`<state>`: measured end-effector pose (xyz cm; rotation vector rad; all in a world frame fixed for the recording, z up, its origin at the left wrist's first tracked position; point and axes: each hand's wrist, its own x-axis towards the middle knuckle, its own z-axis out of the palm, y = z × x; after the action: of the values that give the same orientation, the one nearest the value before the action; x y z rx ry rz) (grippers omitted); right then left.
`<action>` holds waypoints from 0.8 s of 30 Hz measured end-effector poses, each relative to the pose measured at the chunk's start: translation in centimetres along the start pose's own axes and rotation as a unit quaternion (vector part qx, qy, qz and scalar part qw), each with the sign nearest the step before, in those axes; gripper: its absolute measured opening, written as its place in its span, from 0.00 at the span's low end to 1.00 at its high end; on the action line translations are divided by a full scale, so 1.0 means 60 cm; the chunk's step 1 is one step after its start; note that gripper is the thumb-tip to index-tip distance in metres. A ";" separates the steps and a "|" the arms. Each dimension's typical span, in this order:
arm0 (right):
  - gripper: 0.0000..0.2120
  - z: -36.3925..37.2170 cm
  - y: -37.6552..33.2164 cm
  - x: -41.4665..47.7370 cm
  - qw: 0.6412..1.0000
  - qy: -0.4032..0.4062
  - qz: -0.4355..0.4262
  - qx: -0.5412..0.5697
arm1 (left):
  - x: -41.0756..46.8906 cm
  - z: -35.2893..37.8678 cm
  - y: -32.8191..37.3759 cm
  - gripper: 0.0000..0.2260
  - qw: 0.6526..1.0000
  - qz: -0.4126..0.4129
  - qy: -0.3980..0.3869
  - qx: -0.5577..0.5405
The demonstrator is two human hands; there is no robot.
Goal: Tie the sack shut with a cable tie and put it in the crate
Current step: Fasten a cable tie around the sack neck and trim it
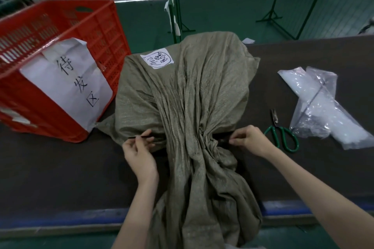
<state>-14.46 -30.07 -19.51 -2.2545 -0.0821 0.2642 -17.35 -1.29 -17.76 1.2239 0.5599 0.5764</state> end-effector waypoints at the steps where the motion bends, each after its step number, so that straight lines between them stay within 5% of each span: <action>1: 0.08 -0.009 0.007 -0.002 1.000 0.005 0.009 0.007 | 0.007 -0.001 0.005 0.09 1.000 0.014 -0.002 0.001; 7: 0.09 -0.038 0.013 -0.009 0.991 0.008 0.029 0.130 | 0.019 0.010 0.035 0.07 0.997 0.062 -0.049 -0.005; 14: 0.09 -0.054 -0.053 -0.023 0.924 -0.001 -0.007 0.381 | 0.006 0.041 0.065 0.06 0.980 0.102 -0.171 0.003; 24: 0.07 -0.059 -0.145 0.022 0.937 0.128 -0.112 0.304 | -0.004 0.141 0.081 0.07 0.918 0.198 -0.320 0.124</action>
<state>-12.17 -26.91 -10.85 -1.6252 -0.1027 -0.1208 -12.36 -6.19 -10.96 1.6854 -0.1850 0.4056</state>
